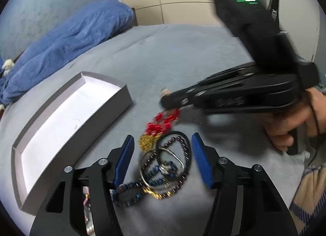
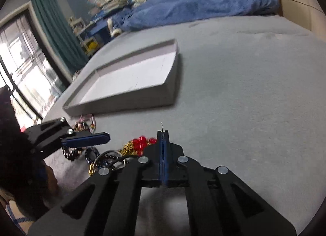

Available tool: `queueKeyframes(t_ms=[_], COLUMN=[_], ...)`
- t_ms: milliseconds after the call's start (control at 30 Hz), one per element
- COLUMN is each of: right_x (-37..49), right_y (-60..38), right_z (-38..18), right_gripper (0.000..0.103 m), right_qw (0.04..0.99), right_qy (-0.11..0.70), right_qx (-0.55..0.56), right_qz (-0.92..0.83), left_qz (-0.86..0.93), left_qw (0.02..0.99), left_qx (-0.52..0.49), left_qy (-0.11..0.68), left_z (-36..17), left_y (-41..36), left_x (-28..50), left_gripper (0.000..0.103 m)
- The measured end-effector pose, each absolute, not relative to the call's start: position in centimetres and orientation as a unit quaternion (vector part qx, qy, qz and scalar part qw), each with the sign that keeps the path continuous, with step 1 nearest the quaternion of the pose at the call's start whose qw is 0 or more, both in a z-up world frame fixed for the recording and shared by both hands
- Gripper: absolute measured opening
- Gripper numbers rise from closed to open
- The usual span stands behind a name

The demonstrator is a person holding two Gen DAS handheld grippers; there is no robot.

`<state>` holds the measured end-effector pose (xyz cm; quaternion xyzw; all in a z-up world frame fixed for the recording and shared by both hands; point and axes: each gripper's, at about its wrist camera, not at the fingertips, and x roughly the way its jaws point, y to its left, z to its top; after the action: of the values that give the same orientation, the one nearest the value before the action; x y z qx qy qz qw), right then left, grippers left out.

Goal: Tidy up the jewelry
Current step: 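Lift both held items and carry them over the gray box, then open the left tool over the box while the right tool drops the earrings inside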

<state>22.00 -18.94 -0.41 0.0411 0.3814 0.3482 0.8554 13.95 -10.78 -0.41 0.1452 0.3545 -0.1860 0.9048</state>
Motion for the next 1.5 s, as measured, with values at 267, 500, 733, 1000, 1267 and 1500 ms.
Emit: queueKeyframes(t_ms=[267,500,733,1000,1267,1500], right_x=[21.5,21.9,21.6,21.1,22.6,23.1], right_y=[-22.6,-22.3,-21.9,-19.8,-18.3,-17.1], right_z=[0.0,-0.2,0.3,3.7,8.3,11.8], right_gripper=[0.001,0.001,0.001,0.001,0.001,0.001], right_qw=[0.888,0.884,0.883,0.881,0.893,0.896], right_qy=[0.339,0.346,0.339,0.311,0.271,0.243], right_qx=[0.104,0.104,0.095,0.073,0.058,0.040], right_qz=[0.292,0.296,0.311,0.350,0.355,0.369], left_qz=[-0.182,-0.196,-0.197,-0.175,-0.136,-0.104], left_qw=[0.892,0.886,0.905,0.927,0.941,0.948], left_qx=[0.146,0.157,0.134,0.098,0.050,0.003], left_qy=[0.387,0.390,0.353,0.318,0.306,0.300], left_z=[-1.3,-1.5,0.7,4.0,5.6,5.6], left_y=[-11.1,-11.3,-10.0,-7.2,-2.6,1.1], left_x=[16.3,15.8,14.6,13.9,13.4,13.0], left_gripper=[0.037,0.004,0.004,0.004,0.004,0.004])
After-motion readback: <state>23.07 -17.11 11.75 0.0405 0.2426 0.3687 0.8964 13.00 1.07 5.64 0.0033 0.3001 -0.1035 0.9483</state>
